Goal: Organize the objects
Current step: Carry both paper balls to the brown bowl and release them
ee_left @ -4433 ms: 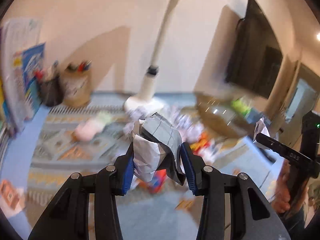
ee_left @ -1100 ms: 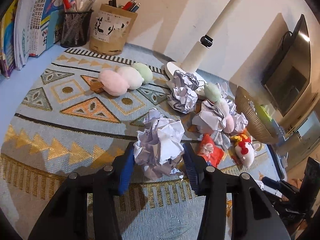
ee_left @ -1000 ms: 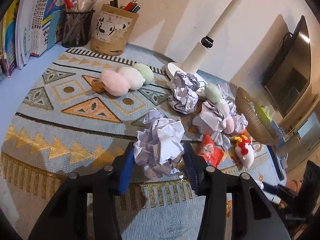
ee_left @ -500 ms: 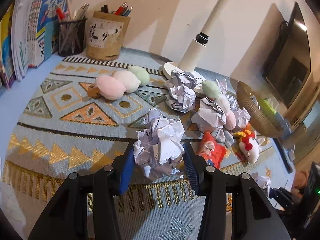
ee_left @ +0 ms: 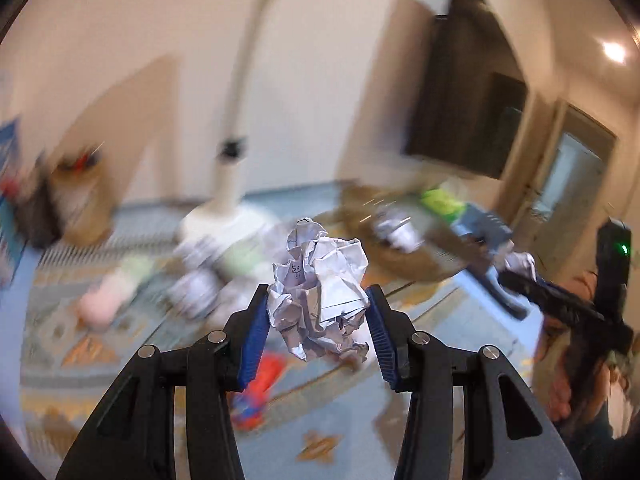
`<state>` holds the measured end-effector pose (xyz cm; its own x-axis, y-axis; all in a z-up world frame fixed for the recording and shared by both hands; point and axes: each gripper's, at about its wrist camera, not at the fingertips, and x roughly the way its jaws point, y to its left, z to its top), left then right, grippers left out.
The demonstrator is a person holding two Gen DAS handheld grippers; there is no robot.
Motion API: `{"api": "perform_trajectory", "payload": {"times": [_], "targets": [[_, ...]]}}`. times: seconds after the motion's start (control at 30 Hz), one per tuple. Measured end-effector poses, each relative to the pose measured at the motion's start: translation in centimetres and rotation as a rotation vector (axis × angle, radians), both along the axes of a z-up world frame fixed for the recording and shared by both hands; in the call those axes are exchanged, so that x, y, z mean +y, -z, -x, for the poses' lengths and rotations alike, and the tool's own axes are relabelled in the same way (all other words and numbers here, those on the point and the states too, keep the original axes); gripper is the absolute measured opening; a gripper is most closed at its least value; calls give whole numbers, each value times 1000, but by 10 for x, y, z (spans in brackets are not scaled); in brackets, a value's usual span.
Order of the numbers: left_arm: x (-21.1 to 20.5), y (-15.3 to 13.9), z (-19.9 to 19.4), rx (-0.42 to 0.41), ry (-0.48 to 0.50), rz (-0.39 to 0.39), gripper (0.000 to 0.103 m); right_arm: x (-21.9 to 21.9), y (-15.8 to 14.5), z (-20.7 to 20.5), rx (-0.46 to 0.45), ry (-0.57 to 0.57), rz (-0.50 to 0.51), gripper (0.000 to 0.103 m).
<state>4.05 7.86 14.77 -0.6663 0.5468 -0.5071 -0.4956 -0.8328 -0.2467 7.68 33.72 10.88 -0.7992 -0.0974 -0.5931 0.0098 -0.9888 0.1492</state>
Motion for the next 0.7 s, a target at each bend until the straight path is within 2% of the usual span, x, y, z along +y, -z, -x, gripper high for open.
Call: {"api": "perform_trajectory", "payload": {"times": [0.13, 0.27, 0.37, 0.47, 0.53, 0.57, 0.6, 0.63, 0.67, 0.7], "targets": [[62, -30, 26, 6, 60, -35, 44, 54, -45, 7, 90, 89, 62, 47], [114, -33, 55, -43, 87, -46, 44, 90, -85, 21, 158, 154, 76, 47], [145, -28, 72, -50, 80, -31, 44, 104, -99, 45, 151, 157, 77, 47], [168, -19, 89, -47, 58, 0, 44, 106, -96, 71, 118, 153, 62, 48], [180, -14, 101, -39, 55, 25, 57, 108, -90, 86, 92, 151, 66, 48], [184, -11, 105, -40, 58, 34, 76, 111, -84, 96, 75, 155, 69, 50], [185, -10, 108, -38, 51, 34, 87, 113, -80, 103, 63, 154, 70, 50], [184, -9, 110, -30, 39, 20, 88, 117, -74, 111, 47, 149, 68, 55], [181, -9, 112, -32, 35, 7, 88, 119, -69, 122, 20, 142, 59, 68], [178, -9, 112, -43, 36, -1, 88, 121, -64, 129, -3, 140, 53, 71]]}}
